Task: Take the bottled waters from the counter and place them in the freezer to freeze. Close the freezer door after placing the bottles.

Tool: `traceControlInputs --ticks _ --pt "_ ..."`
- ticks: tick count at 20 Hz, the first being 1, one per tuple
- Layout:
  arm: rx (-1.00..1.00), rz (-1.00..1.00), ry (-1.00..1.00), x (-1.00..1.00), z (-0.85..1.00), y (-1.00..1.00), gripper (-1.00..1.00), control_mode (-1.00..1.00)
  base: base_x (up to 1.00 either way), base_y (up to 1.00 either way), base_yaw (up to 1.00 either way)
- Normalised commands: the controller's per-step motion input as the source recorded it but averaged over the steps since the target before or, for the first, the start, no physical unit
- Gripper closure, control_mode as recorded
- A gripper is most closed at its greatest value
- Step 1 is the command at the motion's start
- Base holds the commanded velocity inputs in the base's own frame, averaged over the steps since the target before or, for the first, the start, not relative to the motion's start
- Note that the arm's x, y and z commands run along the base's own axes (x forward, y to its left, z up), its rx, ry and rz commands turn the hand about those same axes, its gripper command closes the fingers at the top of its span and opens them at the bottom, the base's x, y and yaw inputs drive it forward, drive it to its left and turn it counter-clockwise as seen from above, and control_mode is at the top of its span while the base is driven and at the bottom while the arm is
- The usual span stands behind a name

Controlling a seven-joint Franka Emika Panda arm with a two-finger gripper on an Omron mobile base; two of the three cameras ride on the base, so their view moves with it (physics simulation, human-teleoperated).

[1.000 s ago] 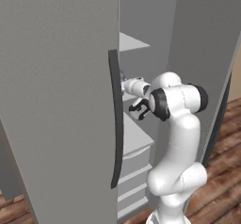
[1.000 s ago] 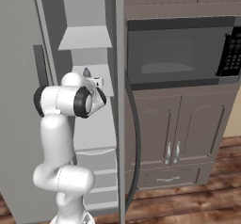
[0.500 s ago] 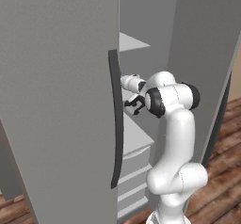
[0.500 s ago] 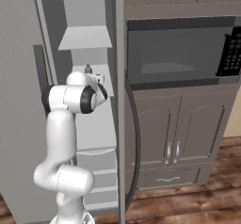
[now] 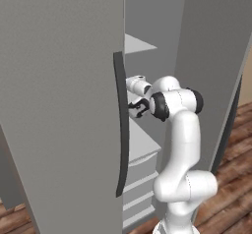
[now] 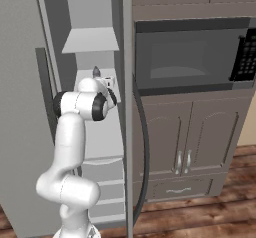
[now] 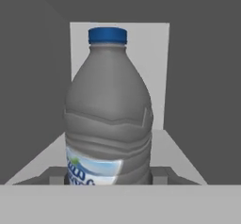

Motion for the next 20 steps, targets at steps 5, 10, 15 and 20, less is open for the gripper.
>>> traceControlInputs --ticks 5,10,15,20 --pt "0.00 -0.03 0.00 0.00 -0.46 0.00 1.00 -1.00 0.00 0.00 0.00" --pt "0.00 -0.02 0.01 0.00 -0.41 0.00 1.00 -1.00 0.00 0.00 0.00" --pt "-0.02 -0.02 0.07 0.00 -0.40 0.00 1.00 -1.00 0.00 0.00 0.00" --pt "-0.06 -0.01 0.01 0.00 -0.52 0.00 1.00 -1.00 0.00 0.00 0.00"
